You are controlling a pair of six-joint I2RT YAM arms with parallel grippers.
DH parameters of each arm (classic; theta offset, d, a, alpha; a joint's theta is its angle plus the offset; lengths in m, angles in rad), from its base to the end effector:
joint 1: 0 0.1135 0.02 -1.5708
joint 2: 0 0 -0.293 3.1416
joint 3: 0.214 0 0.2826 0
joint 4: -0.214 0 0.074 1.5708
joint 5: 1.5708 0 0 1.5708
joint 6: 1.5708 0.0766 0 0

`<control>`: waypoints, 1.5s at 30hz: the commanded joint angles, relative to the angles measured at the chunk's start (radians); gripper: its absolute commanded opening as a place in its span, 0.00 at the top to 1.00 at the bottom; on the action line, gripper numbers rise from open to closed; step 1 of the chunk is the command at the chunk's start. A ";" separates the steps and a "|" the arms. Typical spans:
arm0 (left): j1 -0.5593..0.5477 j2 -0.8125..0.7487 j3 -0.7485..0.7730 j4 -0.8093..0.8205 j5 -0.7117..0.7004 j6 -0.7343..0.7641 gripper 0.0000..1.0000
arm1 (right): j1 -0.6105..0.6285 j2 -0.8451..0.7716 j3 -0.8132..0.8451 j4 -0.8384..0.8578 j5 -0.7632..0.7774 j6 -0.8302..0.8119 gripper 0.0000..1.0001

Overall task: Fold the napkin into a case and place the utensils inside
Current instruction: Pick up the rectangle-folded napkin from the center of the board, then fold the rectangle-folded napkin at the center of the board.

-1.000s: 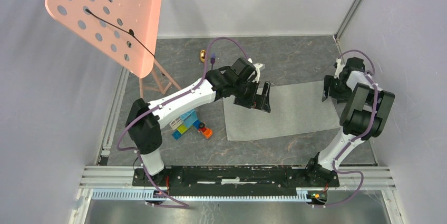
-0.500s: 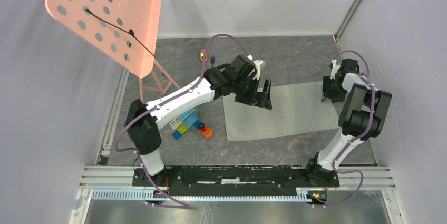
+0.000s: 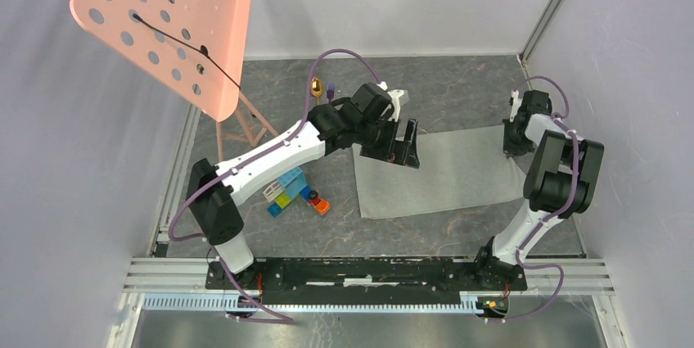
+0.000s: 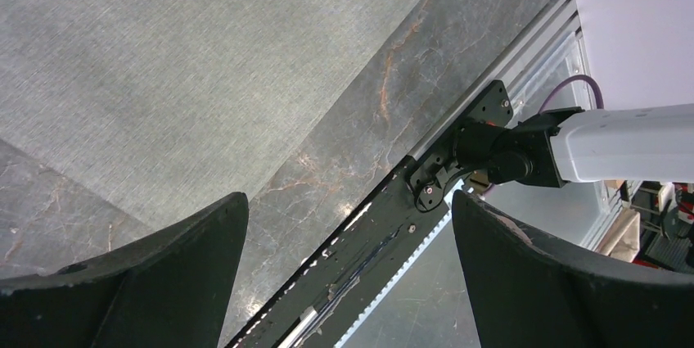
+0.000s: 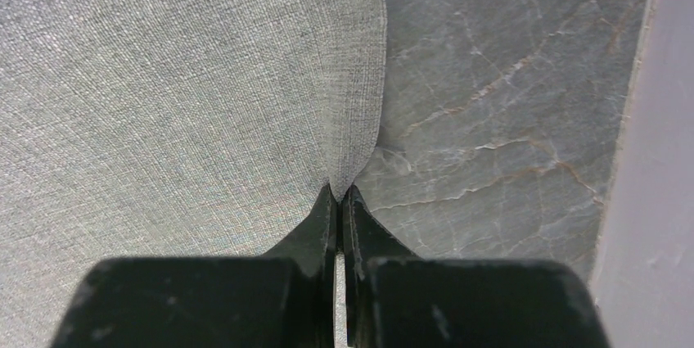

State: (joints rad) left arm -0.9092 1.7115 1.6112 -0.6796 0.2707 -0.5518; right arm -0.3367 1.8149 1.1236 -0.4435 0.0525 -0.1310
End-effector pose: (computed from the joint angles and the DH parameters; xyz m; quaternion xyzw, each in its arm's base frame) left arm 0.2584 -0.3652 0.3317 0.2137 0.8906 -0.3474 0.2012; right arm 0.3813 -0.1377 0.1316 0.1059 0.9703 -0.0750 0.2044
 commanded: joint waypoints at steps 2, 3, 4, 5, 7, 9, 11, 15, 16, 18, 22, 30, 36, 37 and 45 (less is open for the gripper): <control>0.003 -0.080 -0.010 -0.003 -0.049 0.030 0.00 | -0.010 -0.019 0.031 0.009 0.149 -0.018 1.00; 0.003 -0.089 -0.030 0.001 -0.060 0.032 0.00 | -0.010 -0.030 0.032 0.016 0.156 -0.018 1.00; 0.003 -0.099 -0.049 0.009 -0.072 0.032 0.00 | -0.010 -0.045 0.029 0.026 0.164 -0.019 1.00; 0.004 -0.112 -0.072 0.018 -0.080 0.033 0.00 | -0.010 -0.058 0.027 0.031 0.167 -0.019 1.00; 0.010 -0.138 -0.117 0.040 -0.089 0.027 0.00 | -0.009 -0.084 0.027 0.034 0.168 -0.014 1.00; 0.017 -0.173 -0.158 0.060 -0.091 0.024 0.00 | 0.000 -0.114 0.013 0.041 0.178 -0.004 1.00; 0.024 -0.204 -0.187 0.074 -0.095 0.023 0.00 | 0.016 -0.141 -0.003 0.041 0.192 0.006 1.00; 0.027 -0.260 -0.223 0.097 -0.088 0.023 0.00 | 0.106 -0.187 -0.008 -0.007 0.215 0.027 1.00; 0.027 -0.272 -0.226 0.101 -0.085 0.022 0.00 | 0.142 -0.203 -0.012 -0.021 0.230 0.030 1.00; 0.027 -0.293 -0.230 0.107 -0.078 0.022 0.00 | 0.205 -0.228 -0.023 -0.047 0.229 0.037 1.00; 0.027 -0.331 -0.234 0.118 -0.082 0.026 0.00 | 0.344 -0.281 -0.065 -0.070 0.189 0.041 1.00; 0.029 -0.427 -0.256 0.118 -0.130 0.032 0.00 | 0.689 -0.317 -0.123 -0.105 0.042 0.073 1.00; 0.029 -0.477 -0.278 0.116 -0.152 0.025 0.00 | 0.806 -0.305 -0.131 -0.059 -0.051 0.175 1.00; 0.029 -0.483 -0.282 0.116 -0.157 0.024 0.00 | 0.815 -0.297 -0.130 -0.052 -0.078 0.184 1.00; 0.030 -0.526 -0.302 0.108 -0.178 0.020 0.00 | 0.883 -0.234 -0.078 -0.019 -0.120 0.279 1.00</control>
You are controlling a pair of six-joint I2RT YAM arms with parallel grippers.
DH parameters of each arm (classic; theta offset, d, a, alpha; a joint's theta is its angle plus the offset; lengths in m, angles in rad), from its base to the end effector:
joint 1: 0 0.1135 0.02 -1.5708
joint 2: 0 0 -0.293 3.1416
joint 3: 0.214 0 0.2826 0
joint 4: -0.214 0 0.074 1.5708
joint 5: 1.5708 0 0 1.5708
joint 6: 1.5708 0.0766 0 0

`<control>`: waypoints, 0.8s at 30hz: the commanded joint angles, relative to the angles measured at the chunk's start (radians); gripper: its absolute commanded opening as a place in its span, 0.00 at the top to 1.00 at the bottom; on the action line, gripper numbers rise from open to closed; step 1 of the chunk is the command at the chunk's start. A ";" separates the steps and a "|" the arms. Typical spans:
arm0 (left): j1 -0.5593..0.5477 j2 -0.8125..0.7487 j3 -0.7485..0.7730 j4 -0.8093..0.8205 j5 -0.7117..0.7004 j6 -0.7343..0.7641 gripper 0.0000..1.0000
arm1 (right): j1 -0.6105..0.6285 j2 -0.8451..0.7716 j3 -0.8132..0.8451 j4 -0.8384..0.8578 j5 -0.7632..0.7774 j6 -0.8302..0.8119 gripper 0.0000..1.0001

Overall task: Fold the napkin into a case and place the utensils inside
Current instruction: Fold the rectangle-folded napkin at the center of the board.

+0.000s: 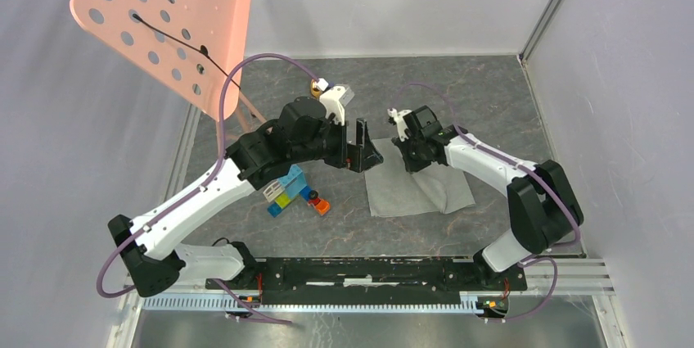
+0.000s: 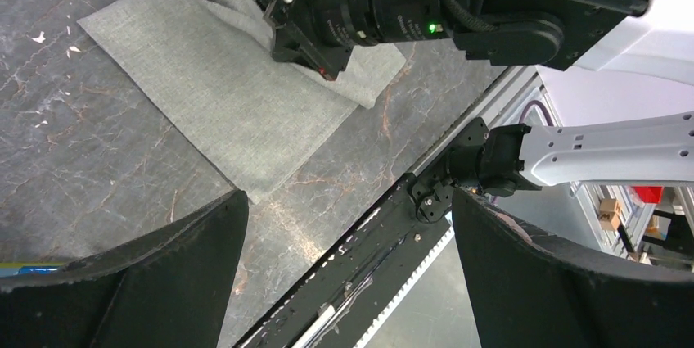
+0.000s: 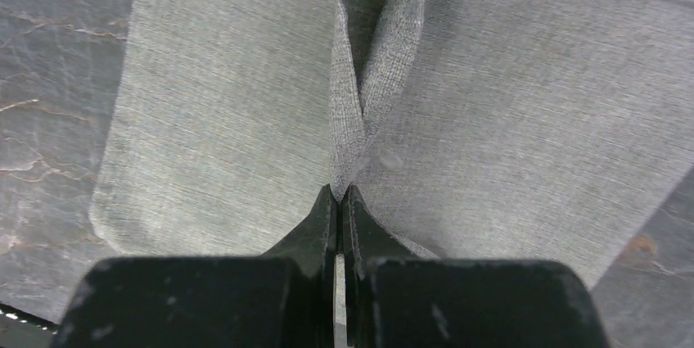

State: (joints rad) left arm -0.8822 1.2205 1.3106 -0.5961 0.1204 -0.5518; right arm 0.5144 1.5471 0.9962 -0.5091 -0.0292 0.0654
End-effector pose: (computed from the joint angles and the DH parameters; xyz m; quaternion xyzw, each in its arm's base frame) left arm 0.1964 -0.2532 0.4006 0.1716 0.8433 -0.3720 0.3479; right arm 0.3065 0.1758 0.1817 -0.2190 0.9424 0.0857 0.2380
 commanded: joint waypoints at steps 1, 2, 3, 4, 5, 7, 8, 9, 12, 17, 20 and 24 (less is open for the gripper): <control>0.003 -0.038 -0.001 0.022 -0.030 0.021 0.00 | 0.037 0.041 0.054 0.052 -0.041 0.100 1.00; 0.003 -0.041 -0.002 0.021 -0.032 0.024 0.00 | 0.041 0.049 0.057 0.062 -0.044 0.117 1.00; 0.003 -0.044 -0.002 0.018 -0.033 0.023 0.00 | 0.046 0.055 0.057 0.072 -0.046 0.138 1.00; 0.003 -0.047 -0.002 0.015 -0.034 0.023 0.00 | 0.051 0.058 0.058 0.083 -0.051 0.153 1.00; 0.005 -0.048 -0.003 0.014 -0.036 0.025 0.00 | 0.057 0.063 0.058 0.091 -0.051 0.167 1.00; 0.005 -0.053 -0.006 0.013 -0.039 0.024 0.00 | 0.066 0.074 0.061 0.101 -0.050 0.190 1.00; 0.005 -0.054 -0.008 0.012 -0.041 0.024 0.00 | 0.069 0.082 0.067 0.104 -0.051 0.196 1.00; 0.005 -0.055 -0.009 0.012 -0.040 0.024 0.00 | 0.072 0.088 0.073 0.103 -0.048 0.202 1.00; 0.005 -0.058 -0.011 0.012 -0.041 0.023 0.00 | 0.081 0.099 0.082 0.107 -0.054 0.220 1.00; 0.006 -0.059 -0.011 0.011 -0.040 0.023 0.00 | 0.094 0.096 0.084 0.127 -0.058 0.242 1.00; 0.006 -0.061 -0.013 0.013 -0.040 0.022 0.00 | 0.096 0.111 0.092 0.127 -0.055 0.244 1.00; 0.006 -0.070 -0.015 0.008 -0.042 0.023 0.00 | 0.095 0.128 0.097 0.141 -0.049 0.256 1.00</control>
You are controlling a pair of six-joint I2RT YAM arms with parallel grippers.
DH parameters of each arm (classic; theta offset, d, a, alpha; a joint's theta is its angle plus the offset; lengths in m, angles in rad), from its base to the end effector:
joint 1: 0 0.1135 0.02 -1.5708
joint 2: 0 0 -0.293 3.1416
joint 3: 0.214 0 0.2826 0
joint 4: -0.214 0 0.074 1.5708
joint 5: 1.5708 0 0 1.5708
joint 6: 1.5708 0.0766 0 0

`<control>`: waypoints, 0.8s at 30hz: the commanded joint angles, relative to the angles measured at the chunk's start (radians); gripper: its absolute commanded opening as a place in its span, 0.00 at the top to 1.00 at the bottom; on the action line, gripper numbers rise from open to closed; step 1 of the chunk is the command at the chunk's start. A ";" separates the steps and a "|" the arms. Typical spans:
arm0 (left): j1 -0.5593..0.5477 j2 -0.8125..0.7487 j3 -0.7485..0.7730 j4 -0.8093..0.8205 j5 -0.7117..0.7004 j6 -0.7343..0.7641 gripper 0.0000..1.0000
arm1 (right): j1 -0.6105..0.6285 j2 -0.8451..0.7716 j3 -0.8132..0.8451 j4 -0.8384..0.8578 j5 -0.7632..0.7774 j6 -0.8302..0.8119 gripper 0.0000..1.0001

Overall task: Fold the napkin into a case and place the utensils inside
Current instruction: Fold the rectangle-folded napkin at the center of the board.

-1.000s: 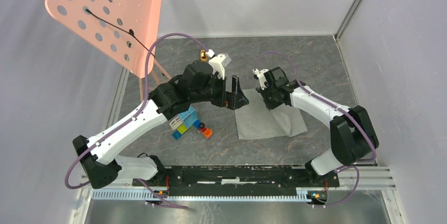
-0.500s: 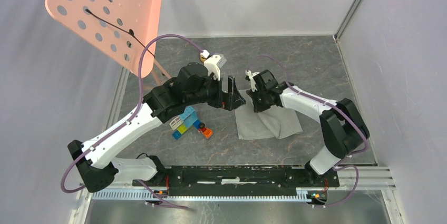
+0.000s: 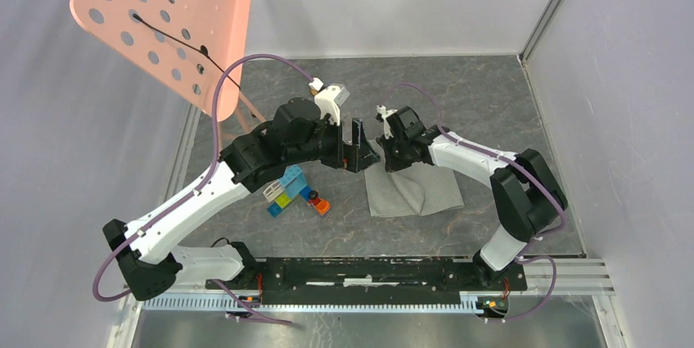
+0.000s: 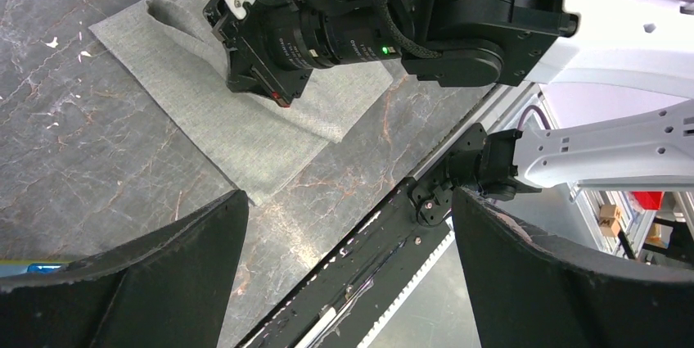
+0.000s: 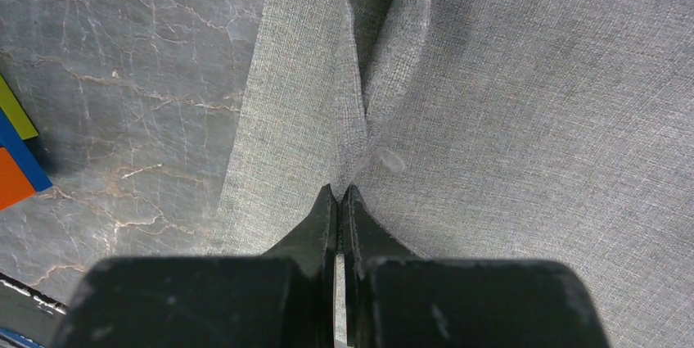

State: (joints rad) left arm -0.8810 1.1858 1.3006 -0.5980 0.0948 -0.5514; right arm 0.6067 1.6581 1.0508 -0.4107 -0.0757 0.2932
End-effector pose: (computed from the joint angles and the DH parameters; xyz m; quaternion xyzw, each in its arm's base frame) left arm 0.1920 -0.2441 0.4065 0.1644 0.8392 -0.3699 0.3632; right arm 0.3134 0.2246 0.1691 -0.1603 0.9480 0.1514 0.2297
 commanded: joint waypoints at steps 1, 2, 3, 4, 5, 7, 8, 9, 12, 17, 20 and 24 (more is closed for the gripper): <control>0.005 -0.037 -0.005 0.007 -0.019 0.021 0.00 | 0.004 0.023 0.047 0.043 0.000 0.030 1.00; 0.005 -0.037 -0.006 0.007 -0.018 0.021 0.00 | 0.003 0.032 0.049 0.041 0.003 0.030 1.00; 0.005 -0.041 -0.006 0.007 -0.019 0.022 0.00 | 0.004 0.038 0.054 0.037 0.010 0.034 1.00; 0.005 -0.042 -0.007 0.005 -0.020 0.021 0.00 | 0.002 0.041 0.054 0.040 0.016 0.036 1.00; 0.005 -0.045 -0.007 0.005 -0.021 0.022 0.00 | 0.003 0.042 0.052 0.045 0.016 0.039 1.00; 0.006 -0.047 -0.008 0.003 -0.022 0.022 0.00 | 0.002 0.044 0.052 0.053 0.019 0.046 1.00; 0.006 -0.049 -0.008 0.002 -0.023 0.021 0.00 | 0.003 0.047 0.054 0.053 0.019 0.048 1.00; 0.007 -0.049 -0.009 0.002 -0.023 0.021 0.00 | 0.002 0.051 0.056 0.055 0.019 0.051 1.00; 0.007 -0.051 -0.011 0.002 -0.024 0.021 0.00 | 0.002 0.057 0.058 0.055 0.020 0.056 1.00; 0.007 -0.057 -0.013 0.001 -0.021 0.021 0.00 | 0.001 0.030 0.058 0.048 0.057 0.060 1.00; 0.007 -0.055 -0.015 0.005 -0.020 0.020 0.00 | 0.002 0.027 0.062 0.047 0.069 0.064 1.00; 0.007 -0.056 -0.017 0.003 -0.017 0.018 0.00 | 0.000 0.033 0.067 0.051 0.069 0.067 1.00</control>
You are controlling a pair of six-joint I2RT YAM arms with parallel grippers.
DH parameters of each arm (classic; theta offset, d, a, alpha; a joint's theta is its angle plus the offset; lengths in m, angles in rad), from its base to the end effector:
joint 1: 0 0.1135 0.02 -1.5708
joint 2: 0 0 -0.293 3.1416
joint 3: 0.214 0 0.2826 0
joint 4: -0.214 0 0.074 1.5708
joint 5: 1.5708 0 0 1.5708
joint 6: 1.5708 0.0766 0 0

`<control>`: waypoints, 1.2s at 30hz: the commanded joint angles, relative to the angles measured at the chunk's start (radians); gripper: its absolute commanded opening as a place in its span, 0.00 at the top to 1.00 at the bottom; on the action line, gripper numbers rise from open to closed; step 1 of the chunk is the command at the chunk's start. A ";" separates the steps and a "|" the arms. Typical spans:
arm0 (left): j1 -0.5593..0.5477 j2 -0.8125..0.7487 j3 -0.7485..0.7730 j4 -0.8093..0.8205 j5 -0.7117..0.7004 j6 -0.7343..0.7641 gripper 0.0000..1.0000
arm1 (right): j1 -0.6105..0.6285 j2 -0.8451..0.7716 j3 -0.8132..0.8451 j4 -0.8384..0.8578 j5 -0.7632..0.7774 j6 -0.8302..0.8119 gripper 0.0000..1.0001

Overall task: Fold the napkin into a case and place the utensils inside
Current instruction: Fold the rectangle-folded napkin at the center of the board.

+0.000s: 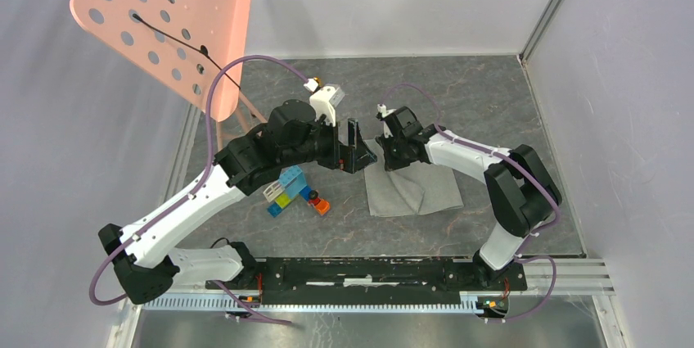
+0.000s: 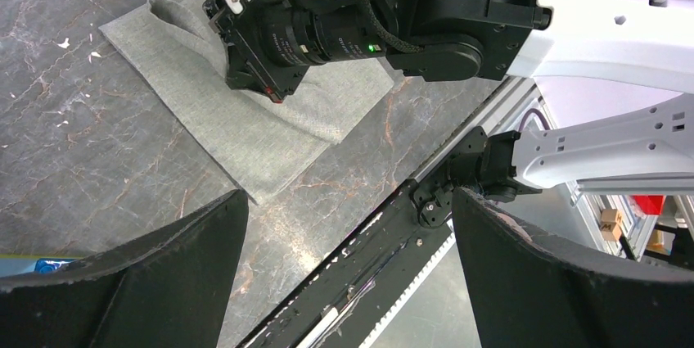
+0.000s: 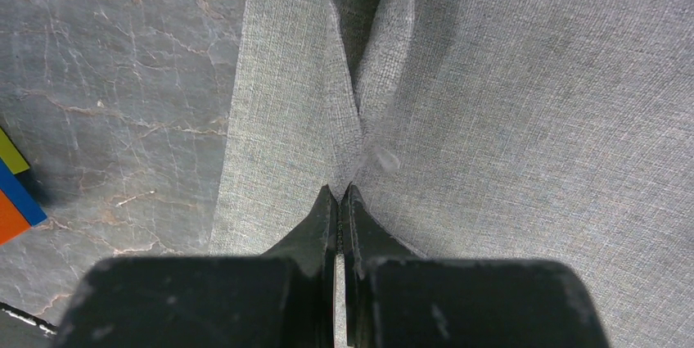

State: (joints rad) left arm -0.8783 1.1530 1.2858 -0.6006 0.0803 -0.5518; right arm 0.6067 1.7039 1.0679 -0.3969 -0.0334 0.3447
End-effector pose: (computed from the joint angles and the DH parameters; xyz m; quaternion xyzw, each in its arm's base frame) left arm 0.1875 -0.2357 0.4096 0.1591 0.8363 -0.3691 0.3729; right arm 0.3221 0.2266 0.1589 -0.1303 0.9551 0.1360 0.2288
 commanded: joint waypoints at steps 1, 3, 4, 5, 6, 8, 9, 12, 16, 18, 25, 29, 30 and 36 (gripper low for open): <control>0.004 -0.025 -0.002 0.006 -0.001 0.019 0.00 | 0.000 -0.015 0.048 0.041 0.027 0.015 1.00; 0.004 -0.029 -0.003 0.004 -0.003 0.019 0.00 | 0.000 -0.026 0.046 0.039 0.038 0.016 1.00; 0.004 -0.029 -0.003 0.002 -0.005 0.021 0.00 | -0.001 -0.034 0.044 0.042 0.052 0.017 1.00; 0.004 -0.031 -0.005 0.001 -0.006 0.021 0.00 | -0.001 -0.043 0.043 0.044 0.059 0.019 1.00; 0.004 -0.032 -0.007 0.002 -0.007 0.022 0.00 | -0.001 -0.047 0.039 0.051 0.060 0.022 1.00; 0.004 -0.029 -0.011 0.007 -0.004 0.019 0.00 | -0.001 -0.034 0.044 0.051 0.048 0.022 1.00; 0.004 -0.027 -0.011 0.009 -0.001 0.017 0.00 | -0.002 -0.022 0.047 0.046 0.042 0.021 1.00; 0.004 -0.025 -0.007 0.013 0.004 0.017 0.00 | -0.001 -0.013 0.036 0.060 0.046 0.026 1.00; 0.005 -0.028 -0.007 0.003 -0.002 0.022 0.00 | -0.007 -0.004 0.044 0.067 0.049 0.027 1.00; 0.004 -0.030 -0.008 0.000 -0.003 0.024 0.00 | -0.012 -0.012 0.045 0.064 0.050 0.026 1.00; 0.006 -0.029 -0.014 0.005 -0.001 0.024 0.00 | -0.018 -0.068 -0.003 0.073 0.054 0.025 1.00; 0.006 -0.022 -0.016 0.010 0.007 0.021 0.00 | -0.021 -0.080 -0.014 0.068 0.052 0.024 1.00; 0.006 -0.023 -0.016 0.010 0.008 0.021 0.00 | -0.021 -0.086 -0.016 0.067 0.054 0.023 1.00; 0.006 -0.020 -0.019 0.010 0.008 0.021 0.00 | -0.024 -0.084 -0.015 0.069 0.049 0.022 1.00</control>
State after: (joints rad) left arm -0.8764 1.1446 1.2686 -0.6041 0.0811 -0.5518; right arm 0.5877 1.6424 1.0500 -0.3527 0.0051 0.3622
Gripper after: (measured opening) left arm 0.996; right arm 0.014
